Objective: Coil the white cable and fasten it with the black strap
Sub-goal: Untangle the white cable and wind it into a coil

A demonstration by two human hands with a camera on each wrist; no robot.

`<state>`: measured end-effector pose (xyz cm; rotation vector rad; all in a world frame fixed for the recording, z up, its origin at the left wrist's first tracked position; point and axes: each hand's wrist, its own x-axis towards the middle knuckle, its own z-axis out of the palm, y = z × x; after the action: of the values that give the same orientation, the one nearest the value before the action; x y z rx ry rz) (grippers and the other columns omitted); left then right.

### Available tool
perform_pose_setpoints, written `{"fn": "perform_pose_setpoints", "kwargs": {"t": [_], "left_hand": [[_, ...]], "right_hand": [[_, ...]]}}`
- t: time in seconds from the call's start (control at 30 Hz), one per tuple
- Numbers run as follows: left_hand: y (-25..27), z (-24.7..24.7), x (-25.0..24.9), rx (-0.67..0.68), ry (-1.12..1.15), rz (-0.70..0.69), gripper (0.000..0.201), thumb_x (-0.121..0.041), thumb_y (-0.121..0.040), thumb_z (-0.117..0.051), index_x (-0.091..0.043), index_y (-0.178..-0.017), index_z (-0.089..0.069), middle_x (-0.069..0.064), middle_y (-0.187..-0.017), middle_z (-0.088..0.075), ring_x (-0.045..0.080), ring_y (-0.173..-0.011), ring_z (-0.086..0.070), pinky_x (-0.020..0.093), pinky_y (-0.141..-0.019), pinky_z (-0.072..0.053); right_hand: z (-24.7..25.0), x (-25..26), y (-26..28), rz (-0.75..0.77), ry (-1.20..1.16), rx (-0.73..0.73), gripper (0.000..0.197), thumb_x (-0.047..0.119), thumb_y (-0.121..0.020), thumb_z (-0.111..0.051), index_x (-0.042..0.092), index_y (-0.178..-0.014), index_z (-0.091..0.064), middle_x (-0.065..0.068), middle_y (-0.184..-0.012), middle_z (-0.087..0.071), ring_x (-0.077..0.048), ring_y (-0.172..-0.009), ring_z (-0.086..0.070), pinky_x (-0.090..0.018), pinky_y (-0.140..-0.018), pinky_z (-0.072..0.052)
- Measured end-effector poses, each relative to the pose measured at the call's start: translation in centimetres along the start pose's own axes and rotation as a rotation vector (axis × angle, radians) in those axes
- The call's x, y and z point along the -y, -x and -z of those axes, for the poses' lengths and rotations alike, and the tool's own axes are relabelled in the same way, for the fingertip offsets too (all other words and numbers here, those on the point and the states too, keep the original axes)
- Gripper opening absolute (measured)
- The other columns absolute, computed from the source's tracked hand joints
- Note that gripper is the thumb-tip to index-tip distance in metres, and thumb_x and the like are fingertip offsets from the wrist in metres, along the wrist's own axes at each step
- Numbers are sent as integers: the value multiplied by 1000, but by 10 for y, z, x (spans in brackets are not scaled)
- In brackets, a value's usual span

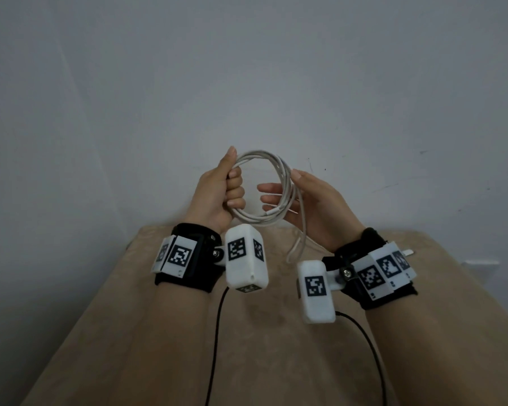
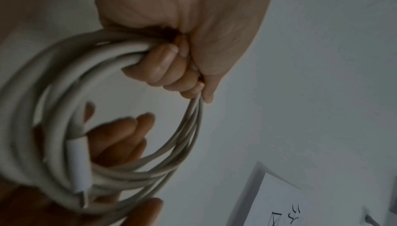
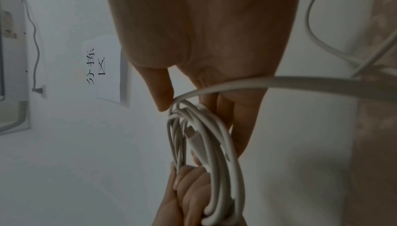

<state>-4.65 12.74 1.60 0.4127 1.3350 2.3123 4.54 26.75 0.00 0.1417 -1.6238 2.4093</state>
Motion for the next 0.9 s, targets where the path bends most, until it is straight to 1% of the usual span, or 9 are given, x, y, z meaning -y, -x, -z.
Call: {"fn": "perform_pose_setpoints", "kwargs": {"t": [0.07,0.13,0.23,0.3,0.37,0.5,0.6,0.7,0.9], "left_hand": [[-1,-1,1,-24,51,0,45,-43,-94,-51,-19,-61,-34,-10,-42,-22,3,-31,-17,15,-31,-16],[-3,-3,2,-37,98,8,46,-44,-94,-51,-19,-60,-33,-10,-41,-21,3,-31,-17,15,-30,-16],[-5,-5,6,-11,181,46,47,-46,-94,-51,-19,-60,-32,-9,-40,-20,4,-29,-17,15,-29,-19],[-6,-7,8,24,230,75,47,-46,-94,-49,-19,-60,-31,-9,-38,-20,5,-28,-18,15,-28,-21],[-7,-7,9,59,257,102,48,-46,-95,-47,-19,-60,-31,-9,-37,-21,5,-26,-20,15,-29,-23],[-6,-3,8,86,238,163,47,-43,-95,-49,-18,-58,-34,-8,-38,-24,4,-28,-24,14,-34,-30],[-3,4,5,103,131,203,45,-41,-95,-49,-15,-59,-40,-6,-38,-30,8,-32,-34,14,-42,-39],[0,10,2,159,-61,232,42,-43,-94,-46,-13,-65,-46,-4,-40,-36,11,-36,-41,17,-47,-45],[4,12,6,236,-492,251,42,-46,-90,-55,-10,-68,-54,-4,-43,-41,9,-35,-36,18,-40,-35]], "right_hand": [[0,-4,-1,-49,12,0,35,28,-97,-44,0,-116,-54,-17,-93,-71,-27,-86,-69,-38,-82,-55],[-1,-8,-3,-68,-39,4,34,34,-94,-46,4,-103,-60,-10,-79,-69,-24,-79,-68,-34,-78,-56],[-2,-13,-6,-55,-227,39,26,32,-93,-45,8,-86,-54,-4,-63,-56,-19,-67,-61,-32,-76,-55],[-1,-14,-8,-45,-304,52,24,29,-94,-43,9,-83,-50,-1,-60,-49,-17,-62,-56,-34,-81,-54],[1,-15,-8,-41,-322,59,25,28,-96,-40,10,-81,-48,-1,-60,-48,-16,-60,-54,-34,-79,-54],[5,-16,-9,-35,-293,60,28,27,-98,-38,9,-78,-48,-6,-68,-59,-20,-65,-63,-33,-73,-55],[9,-17,-10,-24,-212,47,28,26,-98,-38,8,-77,-47,-10,-68,-62,-23,-63,-63,-36,-75,-53],[13,-15,-9,-76,-104,63,28,24,-98,-38,9,-76,-47,-8,-62,-56,-19,-53,-53,-32,-66,-52],[19,-12,-1,-287,219,219,23,24,-93,-47,8,-77,-48,-3,-57,-52,-14,-45,-45,-31,-61,-47]]}}
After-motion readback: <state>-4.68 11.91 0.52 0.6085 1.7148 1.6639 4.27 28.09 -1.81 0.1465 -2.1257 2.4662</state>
